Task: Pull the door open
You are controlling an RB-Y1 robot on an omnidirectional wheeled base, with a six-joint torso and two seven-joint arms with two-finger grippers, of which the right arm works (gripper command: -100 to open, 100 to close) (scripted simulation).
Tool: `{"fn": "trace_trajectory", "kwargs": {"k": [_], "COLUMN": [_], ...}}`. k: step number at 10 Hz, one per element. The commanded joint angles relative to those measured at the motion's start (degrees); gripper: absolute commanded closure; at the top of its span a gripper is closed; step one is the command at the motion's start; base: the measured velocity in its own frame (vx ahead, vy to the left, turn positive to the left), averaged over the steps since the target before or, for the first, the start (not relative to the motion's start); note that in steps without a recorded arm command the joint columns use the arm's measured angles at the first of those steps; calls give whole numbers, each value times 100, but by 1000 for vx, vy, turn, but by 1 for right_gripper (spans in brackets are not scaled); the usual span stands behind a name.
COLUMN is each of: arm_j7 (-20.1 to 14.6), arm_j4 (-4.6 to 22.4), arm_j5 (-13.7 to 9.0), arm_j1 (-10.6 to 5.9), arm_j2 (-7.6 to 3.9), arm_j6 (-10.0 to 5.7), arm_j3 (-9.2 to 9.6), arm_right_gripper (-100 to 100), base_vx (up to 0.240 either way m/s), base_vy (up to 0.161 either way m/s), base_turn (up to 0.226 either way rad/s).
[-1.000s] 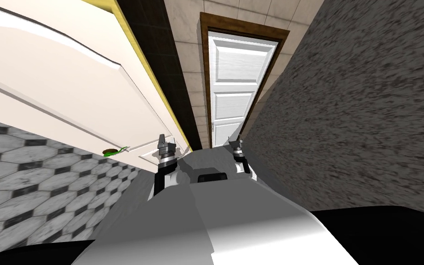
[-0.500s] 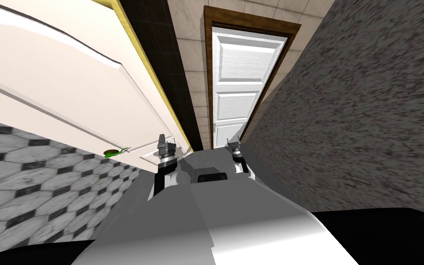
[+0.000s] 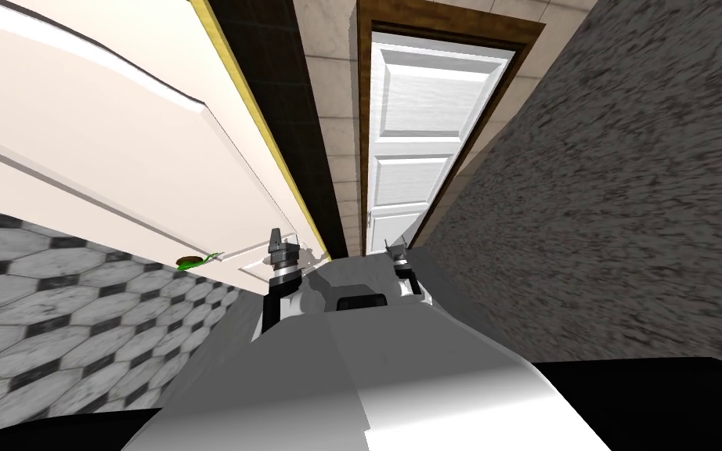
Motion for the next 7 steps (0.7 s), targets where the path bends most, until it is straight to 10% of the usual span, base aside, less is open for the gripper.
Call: {"fn": "trace_trajectory", "kwargs": {"k": [1,7], "arm_j7": [-240,-1045], "arm_j4": [286,1238], "arm_j5": [-104,-473], "arm_j1": [-110,-391], "arm_j2": [-47,-239], "arm_j6": [-63,-251], "arm_j3": [76,347], "arm_right_gripper": [-100,-100], "base_vx": [110,107], "base_vy": [15,33], "base_turn": [53,57]}}
